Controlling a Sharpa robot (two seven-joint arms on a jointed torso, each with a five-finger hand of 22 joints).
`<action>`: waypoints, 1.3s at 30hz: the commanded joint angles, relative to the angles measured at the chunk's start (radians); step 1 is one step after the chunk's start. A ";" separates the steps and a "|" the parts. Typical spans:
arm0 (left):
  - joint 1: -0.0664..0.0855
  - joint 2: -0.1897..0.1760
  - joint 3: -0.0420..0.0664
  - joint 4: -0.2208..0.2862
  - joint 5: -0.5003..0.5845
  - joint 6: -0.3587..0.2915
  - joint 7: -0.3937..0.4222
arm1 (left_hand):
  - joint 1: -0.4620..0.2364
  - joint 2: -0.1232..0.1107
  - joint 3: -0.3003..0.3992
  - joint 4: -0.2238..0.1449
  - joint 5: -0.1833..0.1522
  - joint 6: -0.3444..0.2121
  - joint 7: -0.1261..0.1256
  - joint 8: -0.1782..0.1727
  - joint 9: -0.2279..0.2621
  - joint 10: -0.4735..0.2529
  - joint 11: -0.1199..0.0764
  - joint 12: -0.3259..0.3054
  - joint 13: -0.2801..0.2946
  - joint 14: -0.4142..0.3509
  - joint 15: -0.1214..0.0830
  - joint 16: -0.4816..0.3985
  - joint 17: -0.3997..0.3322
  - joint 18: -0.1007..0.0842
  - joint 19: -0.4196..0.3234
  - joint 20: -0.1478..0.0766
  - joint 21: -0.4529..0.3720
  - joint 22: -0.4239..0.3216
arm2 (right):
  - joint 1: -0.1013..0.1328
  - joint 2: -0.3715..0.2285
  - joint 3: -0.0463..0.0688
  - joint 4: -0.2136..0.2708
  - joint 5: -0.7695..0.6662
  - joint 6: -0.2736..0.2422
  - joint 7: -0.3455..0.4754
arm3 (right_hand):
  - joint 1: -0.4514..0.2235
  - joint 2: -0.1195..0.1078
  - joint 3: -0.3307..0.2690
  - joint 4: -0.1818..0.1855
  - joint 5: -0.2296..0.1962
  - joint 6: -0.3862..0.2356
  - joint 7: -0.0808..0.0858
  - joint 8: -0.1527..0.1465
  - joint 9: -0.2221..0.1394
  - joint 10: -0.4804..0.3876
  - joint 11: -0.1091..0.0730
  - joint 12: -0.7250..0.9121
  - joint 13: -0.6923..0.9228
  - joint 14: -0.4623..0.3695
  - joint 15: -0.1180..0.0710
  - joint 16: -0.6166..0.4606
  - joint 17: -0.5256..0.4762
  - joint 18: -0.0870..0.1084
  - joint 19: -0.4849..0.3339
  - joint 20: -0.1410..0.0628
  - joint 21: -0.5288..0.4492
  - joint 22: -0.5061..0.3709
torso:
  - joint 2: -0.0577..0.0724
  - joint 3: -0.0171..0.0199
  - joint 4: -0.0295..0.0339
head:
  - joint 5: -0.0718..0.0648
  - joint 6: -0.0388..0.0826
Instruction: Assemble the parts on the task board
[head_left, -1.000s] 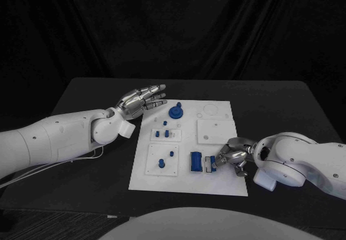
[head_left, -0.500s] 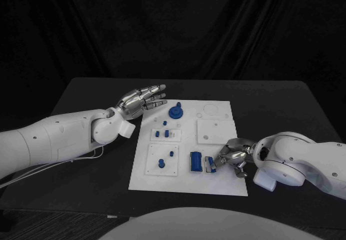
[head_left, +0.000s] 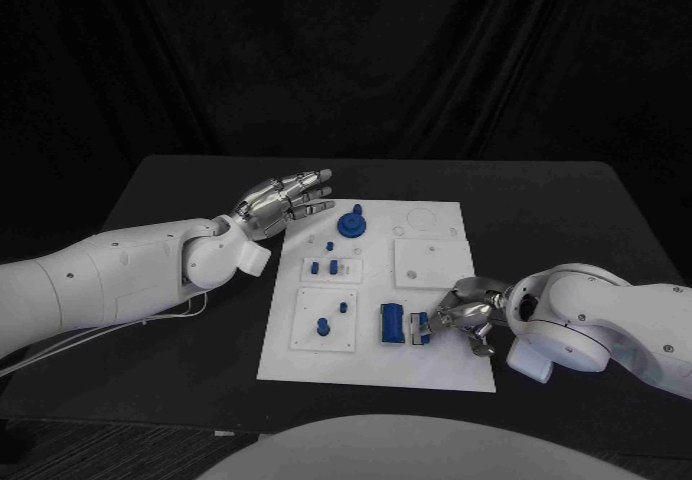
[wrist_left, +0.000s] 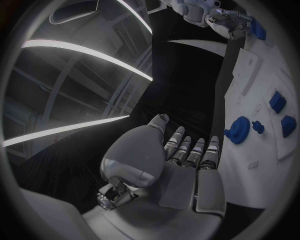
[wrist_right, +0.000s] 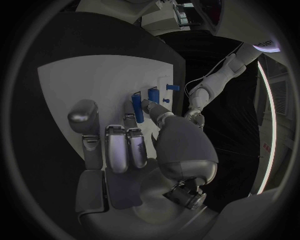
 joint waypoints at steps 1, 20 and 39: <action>-0.002 0.002 0.001 0.001 0.006 0.015 0.009 | -0.012 -0.001 0.005 0.001 0.005 0.002 0.016 0.003 0.001 0.000 0.006 0.004 0.001 -0.002 0.000 0.002 0.001 -0.013 0.003 -0.004 0.005 -0.002 | -0.001 0.000 0.000 0.000 0.003 -0.013 -0.012 | -0.014 0.004 -0.019 0.019 -0.005 -0.008 -0.001 0.008 0.002 0.109 0.000 0.003 0.263 0.068 0.006 0.003 0.037 0.019 -0.005 0.000 -0.005 0.090 | 0.000 0.0001 -0.0003 | 0.001 0.000; -0.004 0.002 0.001 0.000 0.006 0.018 0.007 | -0.013 -0.001 0.007 0.000 0.006 0.004 0.016 0.004 0.001 0.000 0.005 0.003 0.001 -0.002 0.001 0.002 0.001 -0.013 0.003 -0.004 0.005 -0.002 | -0.001 -0.002 0.000 0.005 0.002 -0.021 -0.006 | -0.013 0.004 -0.099 0.071 -0.135 0.000 -0.009 0.036 0.012 0.109 -0.006 0.003 0.263 0.069 0.001 0.004 0.041 0.020 -0.003 -0.003 -0.010 0.090 | 0.001 -0.0005 0.0004 | 0.000 0.000; -0.006 0.003 0.001 -0.001 0.006 0.020 0.001 | -0.012 0.000 0.009 -0.001 0.007 0.005 0.016 0.005 0.001 0.000 0.005 0.003 0.001 -0.001 0.002 0.004 0.002 -0.013 0.003 -0.004 0.005 -0.002 | -0.001 0.001 0.000 0.026 -0.059 0.000 -0.012 | 0.047 0.029 -0.178 0.083 -0.116 -0.052 -0.043 0.246 0.181 0.109 -0.036 0.003 0.263 0.071 -0.024 0.007 0.051 0.020 -0.001 -0.026 -0.017 0.095 | 0.000 -0.0002 -0.0005 | 0.001 0.000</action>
